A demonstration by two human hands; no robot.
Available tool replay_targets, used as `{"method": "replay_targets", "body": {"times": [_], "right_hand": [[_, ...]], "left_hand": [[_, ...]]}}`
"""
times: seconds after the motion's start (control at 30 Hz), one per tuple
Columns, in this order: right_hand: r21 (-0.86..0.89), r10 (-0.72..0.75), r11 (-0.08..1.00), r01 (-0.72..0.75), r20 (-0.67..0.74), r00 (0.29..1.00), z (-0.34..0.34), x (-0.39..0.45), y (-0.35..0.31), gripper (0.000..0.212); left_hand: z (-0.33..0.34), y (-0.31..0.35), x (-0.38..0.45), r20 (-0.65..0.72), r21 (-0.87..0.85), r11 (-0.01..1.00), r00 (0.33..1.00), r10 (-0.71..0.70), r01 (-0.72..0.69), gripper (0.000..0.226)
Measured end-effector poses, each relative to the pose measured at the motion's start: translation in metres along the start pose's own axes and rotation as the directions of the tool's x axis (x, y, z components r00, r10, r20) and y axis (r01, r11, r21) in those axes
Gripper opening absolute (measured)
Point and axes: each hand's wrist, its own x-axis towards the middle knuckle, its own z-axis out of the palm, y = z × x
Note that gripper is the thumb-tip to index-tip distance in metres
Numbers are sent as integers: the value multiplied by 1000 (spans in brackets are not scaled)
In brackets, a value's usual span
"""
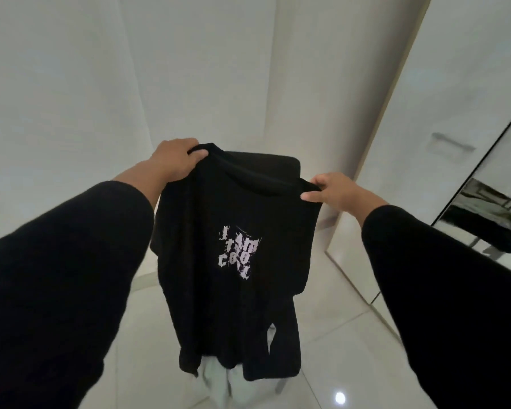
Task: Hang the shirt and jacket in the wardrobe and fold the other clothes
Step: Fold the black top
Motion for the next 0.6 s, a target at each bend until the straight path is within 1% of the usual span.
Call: {"method": "replay_targets", "body": {"times": [0.03, 0.1, 0.17, 0.2, 0.27, 0.3, 0.37, 0.4, 0.47, 0.5, 0.57, 0.6], "right_hand": [[-63, -1, 998, 3, 31, 1000, -8, -4, -3, 29], [-192, 6, 981, 2, 43, 999, -20, -8, -4, 24], [-271, 8, 963, -12, -15, 1000, -30, -9, -4, 19], [-294, 21, 955, -36, -54, 998, -33, -10, -3, 20], [-325, 58, 940, -100, -135, 989, -36, -9, 0, 27], [-326, 86, 935, -143, -183, 979, -36, -7, 1, 31], [-292, 146, 929, -227, -274, 951, -35, -7, 2, 33], [-272, 173, 927, -259, -304, 937, -35, -7, 1, 29], [-241, 205, 921, -305, -363, 909, -33, -5, 0, 15], [-217, 221, 920, -326, -397, 891, -33, -4, 0, 9], [-140, 265, 921, -363, -458, 849, -30, -5, -2, 6], [-91, 285, 924, -372, -485, 827, -30, -4, 0, 8]], "left_hand": [[-10, 4, -1, 12, 5, 1000, 1000, 17, -17, 36], [-30, 11, -6, 75, 31, 999, 997, 30, -32, 39], [-44, 18, -8, 127, 92, 993, 990, 63, -75, 34], [-47, 22, -8, 137, 128, 987, 987, 80, -98, 30], [-46, 32, -5, 97, 210, 971, 991, 94, -112, 25], [-42, 37, -3, 53, 245, 965, 995, 89, -99, 24], [-33, 47, -3, -39, 295, 955, 998, 43, -29, 23], [-27, 51, -3, -84, 327, 945, 996, 13, 15, 23], [-16, 55, -4, -174, 402, 910, 984, -36, 104, 25], [-11, 56, -5, -213, 408, 899, 974, -73, 157, 25], [-3, 58, -7, -266, 322, 909, 947, -180, 263, 22], [1, 59, -8, -287, 241, 920, 928, -237, 309, 20]]}}
